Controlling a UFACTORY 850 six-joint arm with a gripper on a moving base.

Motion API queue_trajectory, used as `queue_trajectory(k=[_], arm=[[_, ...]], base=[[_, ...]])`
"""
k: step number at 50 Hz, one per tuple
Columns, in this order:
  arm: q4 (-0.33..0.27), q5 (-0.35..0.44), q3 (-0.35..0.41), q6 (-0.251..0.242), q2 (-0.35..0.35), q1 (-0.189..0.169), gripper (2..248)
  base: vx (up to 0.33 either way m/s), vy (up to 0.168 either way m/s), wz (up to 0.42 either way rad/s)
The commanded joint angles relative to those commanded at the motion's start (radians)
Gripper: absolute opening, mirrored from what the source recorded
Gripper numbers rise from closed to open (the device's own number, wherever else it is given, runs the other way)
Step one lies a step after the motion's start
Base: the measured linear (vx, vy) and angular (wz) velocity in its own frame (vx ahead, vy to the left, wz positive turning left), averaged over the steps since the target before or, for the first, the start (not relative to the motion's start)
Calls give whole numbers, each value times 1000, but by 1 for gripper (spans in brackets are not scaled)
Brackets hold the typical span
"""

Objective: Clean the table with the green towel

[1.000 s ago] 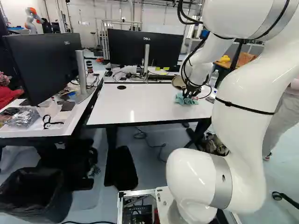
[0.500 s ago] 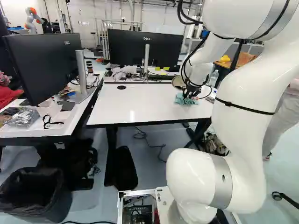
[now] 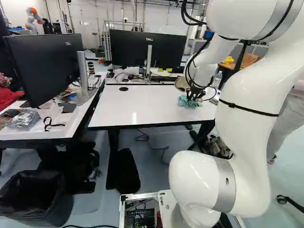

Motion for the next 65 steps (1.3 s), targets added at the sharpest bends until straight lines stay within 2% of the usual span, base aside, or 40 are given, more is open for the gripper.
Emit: queue_trajectory(k=[16, 28, 49, 65], arm=[[0, 0, -54, 0, -45, -39, 46], [0, 0, -117, 0, -95, -46, 46], [0, 0, -212, 0, -169, -13, 46], [0, 0, -224, 0, -178, 32, 46]], base=[[0, 0, 0], [0, 0, 0], [0, 0, 0], [0, 0, 0]])
